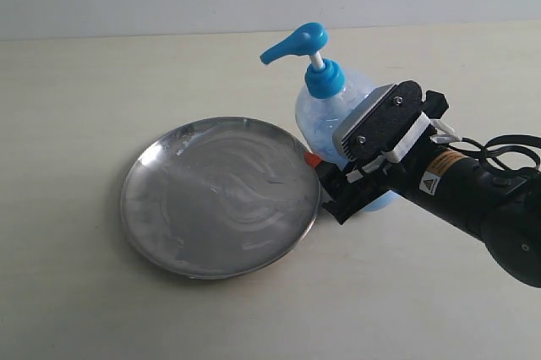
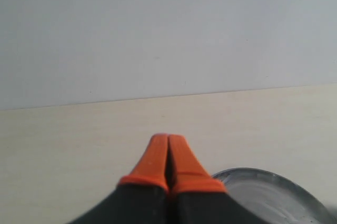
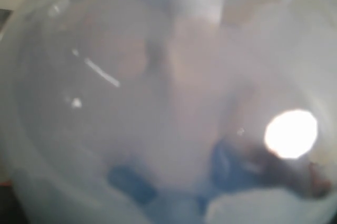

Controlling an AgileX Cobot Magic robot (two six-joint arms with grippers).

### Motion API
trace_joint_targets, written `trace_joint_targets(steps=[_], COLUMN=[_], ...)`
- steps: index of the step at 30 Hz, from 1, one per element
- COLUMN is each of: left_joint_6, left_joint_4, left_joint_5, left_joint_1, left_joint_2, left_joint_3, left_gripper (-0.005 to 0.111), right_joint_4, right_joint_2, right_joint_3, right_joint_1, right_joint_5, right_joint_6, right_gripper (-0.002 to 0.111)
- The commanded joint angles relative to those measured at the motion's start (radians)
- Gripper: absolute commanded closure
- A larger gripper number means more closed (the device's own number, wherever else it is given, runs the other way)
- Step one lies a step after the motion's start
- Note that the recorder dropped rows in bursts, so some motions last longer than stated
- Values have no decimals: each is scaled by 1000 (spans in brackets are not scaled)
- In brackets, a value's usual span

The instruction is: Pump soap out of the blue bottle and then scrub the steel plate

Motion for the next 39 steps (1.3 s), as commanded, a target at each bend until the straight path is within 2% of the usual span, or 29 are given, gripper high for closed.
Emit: trace_joint_targets(steps=[1,11,16,19,21,31,35,39], left_joint_6=[-3,-7,-7,5,74,692,782,809], left_joint_4=[3,1,-69,-169,-260,-971,-1082,-1088], left_joint_5=[-14,-2,5,35,59,218,298,349], left_joint_1=[-8,-8,-8,-8,-8,-8,-8,-8], left_joint_2=[4,6,36,81,122,338,418,478], left_joint_3=[-9,-9,-9,-9,-9,-17,-61,-136], left_gripper=[107,107,107,107,107,107,107,107], right_joint_4=[-18,-14,-14,-14,-14,-14,-14,-14], right_joint_2=[-4,-4,-4,-4,-4,-4,-4,-4], right_joint_3=[7,7,7,7,7,7,7,7], right_joint_1=[2,2,2,2,2,2,2,2], right_joint_5=[-22,-26,-29,-29,-29,-29,-29,-29], right_joint_6=[8,8,9,9,9,9,9,9], right_gripper=[108,108,108,108,108,108,108,108])
